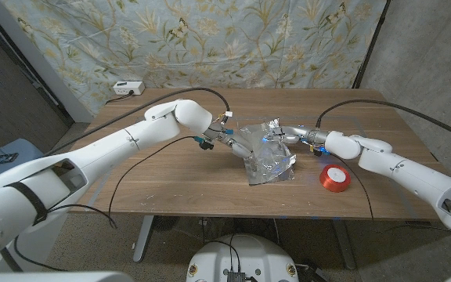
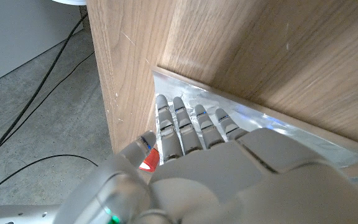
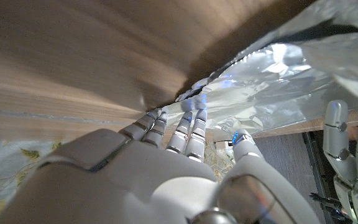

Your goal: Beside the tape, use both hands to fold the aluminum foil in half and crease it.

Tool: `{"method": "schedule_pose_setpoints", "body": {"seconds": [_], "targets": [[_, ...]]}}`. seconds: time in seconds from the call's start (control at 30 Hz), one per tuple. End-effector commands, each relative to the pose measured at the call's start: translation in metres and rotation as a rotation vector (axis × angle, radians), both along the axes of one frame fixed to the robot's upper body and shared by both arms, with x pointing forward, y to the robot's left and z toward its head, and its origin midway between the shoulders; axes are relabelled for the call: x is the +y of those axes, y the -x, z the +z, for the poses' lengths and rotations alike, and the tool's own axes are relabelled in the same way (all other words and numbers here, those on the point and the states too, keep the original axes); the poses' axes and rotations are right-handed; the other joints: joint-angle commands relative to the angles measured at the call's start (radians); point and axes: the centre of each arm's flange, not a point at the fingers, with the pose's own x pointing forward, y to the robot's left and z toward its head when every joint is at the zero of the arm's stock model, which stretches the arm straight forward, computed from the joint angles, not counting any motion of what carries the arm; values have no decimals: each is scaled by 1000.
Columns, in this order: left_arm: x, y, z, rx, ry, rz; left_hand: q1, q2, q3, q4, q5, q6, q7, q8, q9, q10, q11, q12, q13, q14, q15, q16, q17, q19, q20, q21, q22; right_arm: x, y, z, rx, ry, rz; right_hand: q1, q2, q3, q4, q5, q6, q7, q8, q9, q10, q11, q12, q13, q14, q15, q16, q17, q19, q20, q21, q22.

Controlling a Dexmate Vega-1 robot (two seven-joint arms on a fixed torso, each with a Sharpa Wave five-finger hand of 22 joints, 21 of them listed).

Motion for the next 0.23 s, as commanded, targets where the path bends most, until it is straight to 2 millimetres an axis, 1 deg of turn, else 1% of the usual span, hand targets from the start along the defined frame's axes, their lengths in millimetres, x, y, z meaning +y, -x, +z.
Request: {"method": "schedule_pose_setpoints", "body": {"seconds": [0.03,0.07,0.1,0.13,0.17,0.2,0.23], "targets": [[12,26,29,-92,92,-59,29,-20,17,-67,12,1,-8,0,3,13,-10,-1,5,26,-16,-5,-13,16,-9,5,-1,12,1,4,-1,29,9,-9,9,4,-1,0,7,-3,0,4,3,6,4,2,0,-59,5,6,2,-40,5,4],[13,28,31,-99,101,-66,32,-21,17,-73,13,4,-8,1,3,19,-9,0,6,28,-17,-5,-14,22,-11,6,-2,12,1,4,-1,31,9,-9,10,4,-1,0,7,-3,0,4,3,2,4,2,1,-57,6,6,2,-40,5,4],[13,29,33,-104,111,-72,35,-22,17,-78,13,8,-7,2,3,22,-9,1,6,35,-18,-4,-15,25,-13,7,-2,13,2,4,-1,32,8,-9,10,4,0,0,7,-3,0,4,3,5,4,2,0,-57,6,6,2,-40,5,4],[14,30,35,-110,119,-78,38,-23,16,-85,13,9,-7,1,3,23,-9,1,6,41,-21,-2,-15,29,-11,9,-2,13,2,4,-2,33,8,-9,10,4,0,-1,7,-3,0,4,3,1,5,2,1,-57,6,6,2,-40,5,4],[14,31,37,-118,128,-83,39,-23,15,-86,13,8,-6,1,3,23,-7,1,7,41,-20,-2,-15,29,-10,9,-2,13,2,5,-2,33,6,-9,10,4,-1,0,8,-2,0,4,3,1,4,2,1,-57,6,6,2,-40,5,4],[14,32,38,-125,134,-88,40,-23,14,-88,12,7,-3,0,3,23,-5,1,7,41,-18,-2,-15,30,-6,9,-2,14,3,5,-2,34,5,-10,10,4,0,-1,7,-2,0,4,3,9,4,2,0,-57,6,6,2,-40,5,4],[14,33,40,-128,138,-91,40,-24,13,-90,12,6,-2,0,3,22,-3,0,7,41,-16,-2,-14,30,-3,9,-2,14,3,5,-3,36,4,-10,10,4,0,-1,7,-2,0,4,3,9,5,2,0,-58,6,6,3,-40,5,4]]}}
